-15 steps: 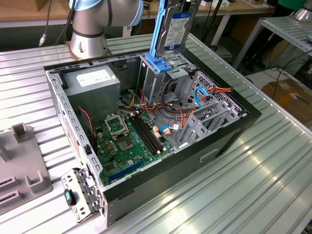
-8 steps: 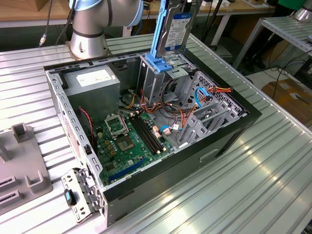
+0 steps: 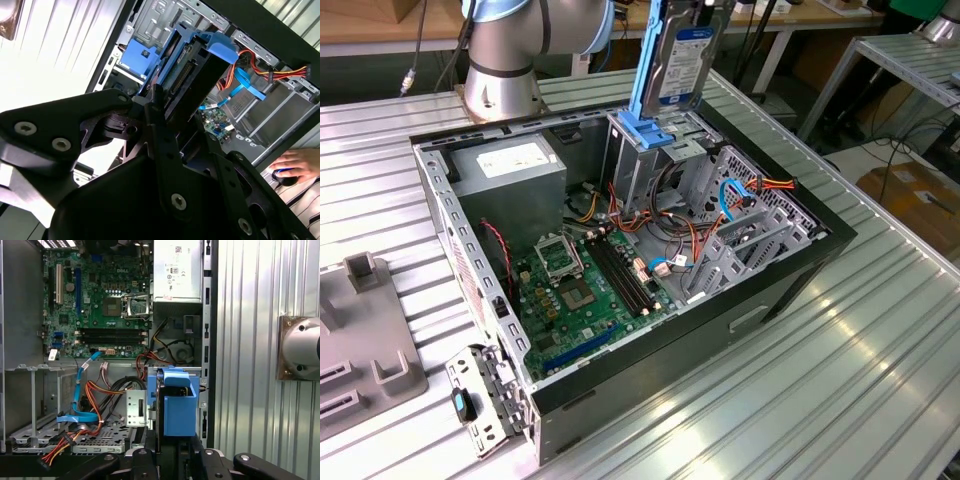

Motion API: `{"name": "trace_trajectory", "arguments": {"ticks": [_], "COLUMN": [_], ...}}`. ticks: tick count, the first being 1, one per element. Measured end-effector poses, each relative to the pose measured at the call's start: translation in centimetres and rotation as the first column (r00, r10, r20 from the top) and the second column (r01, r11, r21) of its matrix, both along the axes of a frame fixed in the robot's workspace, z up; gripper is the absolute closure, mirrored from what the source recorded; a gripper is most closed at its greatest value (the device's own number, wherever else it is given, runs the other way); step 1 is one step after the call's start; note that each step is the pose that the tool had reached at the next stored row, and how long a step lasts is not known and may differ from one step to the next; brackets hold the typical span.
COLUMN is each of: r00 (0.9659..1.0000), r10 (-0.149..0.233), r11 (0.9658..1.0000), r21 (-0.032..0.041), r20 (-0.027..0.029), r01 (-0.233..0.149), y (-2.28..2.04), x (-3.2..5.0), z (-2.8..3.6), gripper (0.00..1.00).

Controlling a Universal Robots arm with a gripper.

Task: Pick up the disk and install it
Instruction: 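Pick up the disk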

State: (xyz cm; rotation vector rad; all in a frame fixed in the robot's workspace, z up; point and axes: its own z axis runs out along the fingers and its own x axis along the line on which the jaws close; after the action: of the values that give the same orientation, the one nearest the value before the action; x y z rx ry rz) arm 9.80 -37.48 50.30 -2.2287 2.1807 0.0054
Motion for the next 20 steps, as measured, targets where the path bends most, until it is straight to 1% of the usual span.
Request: {"name": "trace_trajectory", "arguments": {"ticks": [2,4,7,10,12,15,20], "r00": [1.0000,1.0000,1.0000,1.0000,1.0000,1.0000,1.0000], "r10": [0.000,0.000,0.000,0.000,0.000,0.000,0.000], "r11": [1.0000,1.0000,1.0000,1.0000,1.0000,1.0000,1.0000], "r21": [0.0000,-0.0001,-0.0001,0.0000,0.0000,0.0000,0.0000], "r20": [0.0000,0.0000,0.0000,0.0000,0.0000,0.0000,0.0000], "r01": [0.000,0.000,0.000,0.000,0.000,0.000,0.000], "y": [-0.15,-0.45,-1.16,-1.57,-1.99,-2.37,-2.78], "x": [0.01,0.03,0.07,0.08,0.09,0.10,0.10], "z": [0.00,0.00,0.00,0.00,0.00,0.00,0.00], "gripper": [0.65,0.65,0.65,0.65,0.65,0.65,0.65]}}
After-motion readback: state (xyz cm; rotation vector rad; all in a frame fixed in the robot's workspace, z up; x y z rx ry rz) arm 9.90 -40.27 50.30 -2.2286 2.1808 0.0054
